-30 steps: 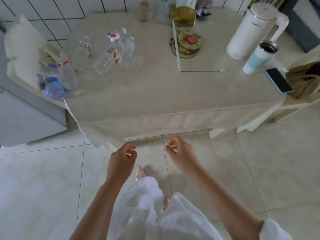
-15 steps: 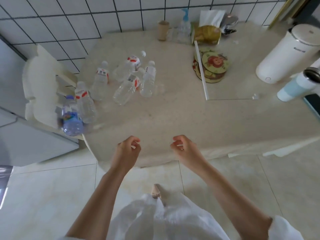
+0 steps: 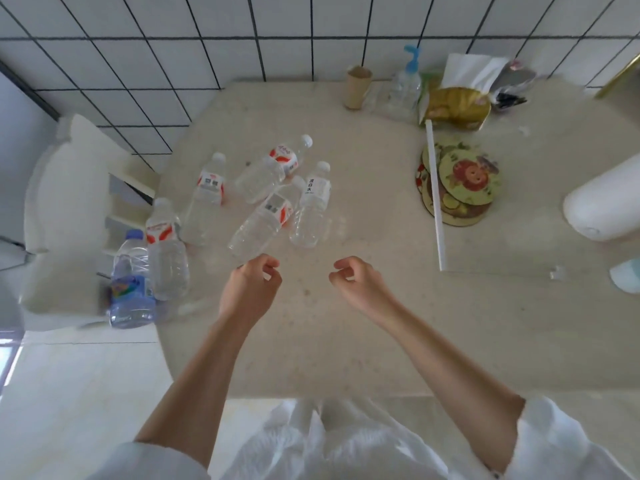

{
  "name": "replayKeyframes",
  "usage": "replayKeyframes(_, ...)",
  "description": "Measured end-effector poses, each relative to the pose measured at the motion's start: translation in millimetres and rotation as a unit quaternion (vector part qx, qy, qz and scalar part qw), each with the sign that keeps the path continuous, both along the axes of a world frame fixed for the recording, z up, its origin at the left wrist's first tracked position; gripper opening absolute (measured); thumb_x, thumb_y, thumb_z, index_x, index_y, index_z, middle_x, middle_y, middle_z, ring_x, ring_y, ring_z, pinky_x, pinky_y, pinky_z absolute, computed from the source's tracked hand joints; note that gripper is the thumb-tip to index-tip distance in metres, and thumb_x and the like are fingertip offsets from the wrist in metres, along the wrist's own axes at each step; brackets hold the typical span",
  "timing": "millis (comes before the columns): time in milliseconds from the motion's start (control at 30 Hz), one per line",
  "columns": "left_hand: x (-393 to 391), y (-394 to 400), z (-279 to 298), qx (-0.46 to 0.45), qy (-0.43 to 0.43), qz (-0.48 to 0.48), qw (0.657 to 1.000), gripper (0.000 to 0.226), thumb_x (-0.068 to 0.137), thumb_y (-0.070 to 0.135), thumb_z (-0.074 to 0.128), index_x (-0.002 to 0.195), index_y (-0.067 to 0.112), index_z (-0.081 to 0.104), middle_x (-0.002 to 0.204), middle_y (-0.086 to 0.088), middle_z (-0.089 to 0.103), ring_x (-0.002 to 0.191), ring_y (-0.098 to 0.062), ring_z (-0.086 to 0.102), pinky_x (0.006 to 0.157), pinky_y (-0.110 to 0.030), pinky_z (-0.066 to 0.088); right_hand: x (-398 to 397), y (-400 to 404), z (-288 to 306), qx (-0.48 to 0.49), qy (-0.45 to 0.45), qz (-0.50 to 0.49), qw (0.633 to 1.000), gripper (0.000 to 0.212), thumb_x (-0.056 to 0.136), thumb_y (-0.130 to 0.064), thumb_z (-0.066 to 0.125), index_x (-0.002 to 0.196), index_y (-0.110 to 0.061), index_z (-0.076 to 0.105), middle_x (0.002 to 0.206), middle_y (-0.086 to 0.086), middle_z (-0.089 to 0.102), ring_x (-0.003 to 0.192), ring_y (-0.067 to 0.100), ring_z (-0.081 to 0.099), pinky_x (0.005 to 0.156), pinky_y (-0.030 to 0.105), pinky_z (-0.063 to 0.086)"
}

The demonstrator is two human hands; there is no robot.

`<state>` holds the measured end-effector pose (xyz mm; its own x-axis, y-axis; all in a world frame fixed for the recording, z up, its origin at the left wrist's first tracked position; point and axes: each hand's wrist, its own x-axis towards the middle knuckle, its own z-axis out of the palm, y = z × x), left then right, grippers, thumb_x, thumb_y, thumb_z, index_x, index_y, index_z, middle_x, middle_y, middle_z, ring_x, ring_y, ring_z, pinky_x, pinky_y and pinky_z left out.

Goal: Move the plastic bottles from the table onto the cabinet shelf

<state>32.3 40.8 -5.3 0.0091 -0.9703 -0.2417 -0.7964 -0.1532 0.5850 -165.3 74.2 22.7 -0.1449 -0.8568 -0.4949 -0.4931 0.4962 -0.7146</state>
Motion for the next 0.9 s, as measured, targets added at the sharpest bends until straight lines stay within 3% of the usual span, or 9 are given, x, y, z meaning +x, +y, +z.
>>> replayKeyframes(100, -5, -29, -2, -0.007, -0.009, 0.009, 1.0, 0.02, 0.083, 0.02, 0.058, 0.101, 0.024, 0.067, 0.095, 0.008, 0.069, 0.089, -0.021, 0.066, 0.082, -0.037, 0.053, -1, -39, 0, 0.008, 0.005, 0.025, 1.0, 0.037, 0.09, -0.025, 0.058, 0.124, -0.012, 0.059, 0.101, -0.003, 0.065, 0.11, 0.019, 0.059, 0.087, 0.025, 0.041)
replayKeyframes(300, -7, -77, -3, -0.014, -0.044, 0.011, 0.999, 0.032, 0.083, 0.017, 0.064, 0.115, 0.016, 0.064, 0.118, -0.006, 0.062, 0.104, -0.029, 0.059, 0.083, -0.041, 0.052, 5, -100, -6, 0.024, 0.015, 0.034, 0.999, 0.04, 0.09, -0.027, 0.058, 0.127, -0.011, 0.057, 0.118, 0.002, 0.066, 0.116, 0.021, 0.057, 0.081, 0.019, 0.035)
replayKeyframes(500, -4, -122, -13, 0.02, -0.076, -0.002, 0.997, 0.055, 0.082, 0.018, 0.064, 0.134, 0.016, 0.047, 0.137, -0.009, 0.047, 0.118, -0.033, 0.045, 0.086, -0.044, 0.045, 16, -140, -20, 0.073, 0.024, 0.016, 0.997, 0.052, 0.091, -0.033, 0.056, 0.133, -0.005, 0.043, 0.121, 0.009, 0.062, 0.113, 0.027, 0.057, 0.08, 0.026, 0.04)
replayKeyframes(700, -10, -149, -32, 0.125, -0.041, -0.01, 0.991, 0.08, 0.077, 0.021, 0.069, 0.143, 0.023, 0.024, 0.135, -0.012, 0.044, 0.119, -0.036, 0.044, 0.096, -0.048, 0.043, 25, -178, -42, 0.147, 0.023, -0.046, 0.988, 0.066, 0.085, -0.045, 0.062, 0.129, -0.002, 0.037, 0.126, 0.017, 0.057, 0.106, 0.035, 0.062, 0.079, 0.041, 0.055)
replayKeyframes(833, -12, -162, -42, 0.151, -0.057, -0.013, 0.987, 0.081, 0.074, 0.021, 0.073, 0.141, 0.021, 0.029, 0.135, -0.01, 0.045, 0.121, -0.034, 0.044, 0.099, -0.046, 0.043, 27, -199, -53, 0.177, 0.015, -0.1, 0.979, 0.069, 0.081, -0.043, 0.065, 0.131, -0.006, 0.036, 0.127, 0.016, 0.056, 0.105, 0.037, 0.062, 0.059, 0.04, 0.055)
replayKeyframes(900, -13, -167, -47, 0.161, -0.066, -0.02, 0.985, 0.08, 0.072, 0.023, 0.074, 0.139, 0.019, 0.032, 0.133, -0.009, 0.047, 0.12, -0.033, 0.046, 0.098, -0.047, 0.045, 29, -207, -57, 0.184, -0.001, -0.13, 0.974, 0.072, 0.077, -0.042, 0.07, 0.129, -0.007, 0.036, 0.126, 0.015, 0.057, 0.105, 0.036, 0.062, 0.059, 0.04, 0.056)
